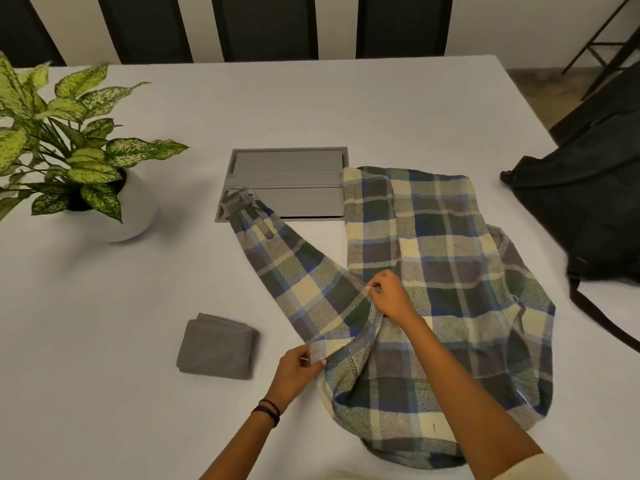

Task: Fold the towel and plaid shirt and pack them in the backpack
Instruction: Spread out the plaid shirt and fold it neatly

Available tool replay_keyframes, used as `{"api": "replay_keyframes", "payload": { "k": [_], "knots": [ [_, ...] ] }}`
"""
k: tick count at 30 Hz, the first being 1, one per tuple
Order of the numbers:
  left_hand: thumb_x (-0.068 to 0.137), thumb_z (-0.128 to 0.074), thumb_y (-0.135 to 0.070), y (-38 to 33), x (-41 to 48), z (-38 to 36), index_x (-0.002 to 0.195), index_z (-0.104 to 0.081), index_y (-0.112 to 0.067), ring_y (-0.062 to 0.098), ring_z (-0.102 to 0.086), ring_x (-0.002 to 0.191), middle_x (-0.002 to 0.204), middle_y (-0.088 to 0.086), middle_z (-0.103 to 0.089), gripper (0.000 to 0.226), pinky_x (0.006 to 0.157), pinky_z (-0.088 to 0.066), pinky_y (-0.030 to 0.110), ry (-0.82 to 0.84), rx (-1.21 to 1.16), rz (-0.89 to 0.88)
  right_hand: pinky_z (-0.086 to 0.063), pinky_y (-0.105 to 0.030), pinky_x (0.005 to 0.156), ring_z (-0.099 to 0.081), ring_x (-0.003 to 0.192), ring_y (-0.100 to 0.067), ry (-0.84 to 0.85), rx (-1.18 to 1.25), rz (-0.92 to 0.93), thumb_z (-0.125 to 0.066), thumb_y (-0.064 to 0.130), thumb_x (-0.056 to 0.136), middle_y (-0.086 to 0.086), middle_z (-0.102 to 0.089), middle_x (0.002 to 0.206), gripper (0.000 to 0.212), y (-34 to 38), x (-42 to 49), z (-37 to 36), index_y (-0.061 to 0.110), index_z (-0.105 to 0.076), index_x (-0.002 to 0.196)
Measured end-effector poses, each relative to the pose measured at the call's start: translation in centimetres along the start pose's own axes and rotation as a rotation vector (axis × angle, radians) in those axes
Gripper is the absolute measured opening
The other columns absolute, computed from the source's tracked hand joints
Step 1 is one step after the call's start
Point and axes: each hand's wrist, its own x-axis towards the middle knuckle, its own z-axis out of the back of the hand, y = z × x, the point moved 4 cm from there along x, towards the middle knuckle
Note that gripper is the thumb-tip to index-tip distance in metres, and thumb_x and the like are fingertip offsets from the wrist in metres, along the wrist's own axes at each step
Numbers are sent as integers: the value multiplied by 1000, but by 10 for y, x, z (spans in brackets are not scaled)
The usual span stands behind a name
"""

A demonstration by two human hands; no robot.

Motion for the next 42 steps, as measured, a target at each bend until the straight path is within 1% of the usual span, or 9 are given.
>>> {"api": "replay_keyframes", "payload": {
  "k": [3, 8, 12, 18, 25, 28, 34, 39, 42],
  "knots": [
    [81, -68, -38, -11, -11, -3, 101, -64, -3, 29, -59, 87, 98, 18, -65, 41, 76, -51, 36, 71, -48, -78, -37, -38, 102, -46, 115, -27, 9, 8, -38, -56, 10, 89, -16, -53, 116, 19, -8, 0, 6, 1, -67, 100],
    [85, -65, -29, -32, -25, -22, 96, -59, -2, 12, -51, 78, 90, 17, -58, 30, 69, -43, 16, 146, 2, -174, -35, -37, 100, -41, 123, -29, 56, 17, -121, -57, 15, 89, -16, -51, 123, 18, -23, 2, 18, 6, -68, 100],
    [88, -61, -27, -53, -34, -41, 102, -56, -12, 12, -52, 88, 99, 4, -56, 21, 74, -43, 8, 188, 114, -270, -41, -30, 74, -57, 100, -32, 72, 100, -126, -55, 5, 88, -21, -64, 104, 18, -28, -4, 32, -4, -69, 95],
    [86, -64, -28, -72, -40, -74, 95, -60, -4, 15, -58, 82, 90, 6, -61, 26, 74, -47, 24, 256, 269, -402, -46, -37, 74, -60, 86, -32, 158, 171, -170, -54, 2, 89, -7, -60, 82, 27, -47, -14, 43, 12, -64, 66],
    [89, -57, -25, -78, -45, -105, 96, -56, -3, 19, -56, 81, 94, 11, -61, 23, 71, -46, 24, 241, 334, -443, -41, -32, 88, -54, 114, -30, 173, 159, -234, -52, 6, 90, -14, -54, 131, 21, -74, -21, 47, 7, -61, 71],
    [91, -56, -24, -81, -46, -117, 99, -55, -2, 16, -52, 83, 98, 13, -60, 24, 73, -44, 24, 272, 366, -463, -37, -28, 80, -53, 98, -22, 170, 170, -253, -52, 6, 89, -13, -59, 111, 25, -85, -19, 45, 14, -60, 67],
    [91, -54, -22, -72, -40, -140, 101, -53, -5, 17, -50, 82, 100, 13, -59, 21, 73, -42, 29, 348, 438, -474, -38, -26, 60, -40, 56, -14, 156, 140, -309, -51, 1, 90, -8, -48, 67, 21, -102, -25, 38, -11, -59, 75],
    [91, -53, -20, -57, -39, -152, 106, -50, -5, 19, -51, 84, 102, 15, -58, 21, 79, -46, 35, 402, 455, -424, -47, -38, 80, -59, 96, -37, 104, 146, -328, -51, 2, 90, -26, -63, 99, 19, -105, -31, 31, -12, -63, 97],
    [91, -53, -18, -52, -39, -157, 106, -50, -5, 21, -52, 84, 101, 15, -58, 20, 77, -46, 30, 425, 440, -422, -45, -35, 81, -58, 100, -34, 71, 152, -325, -51, 2, 91, -22, -63, 105, 19, -108, -35, 29, -8, -64, 102]
  ]
}}
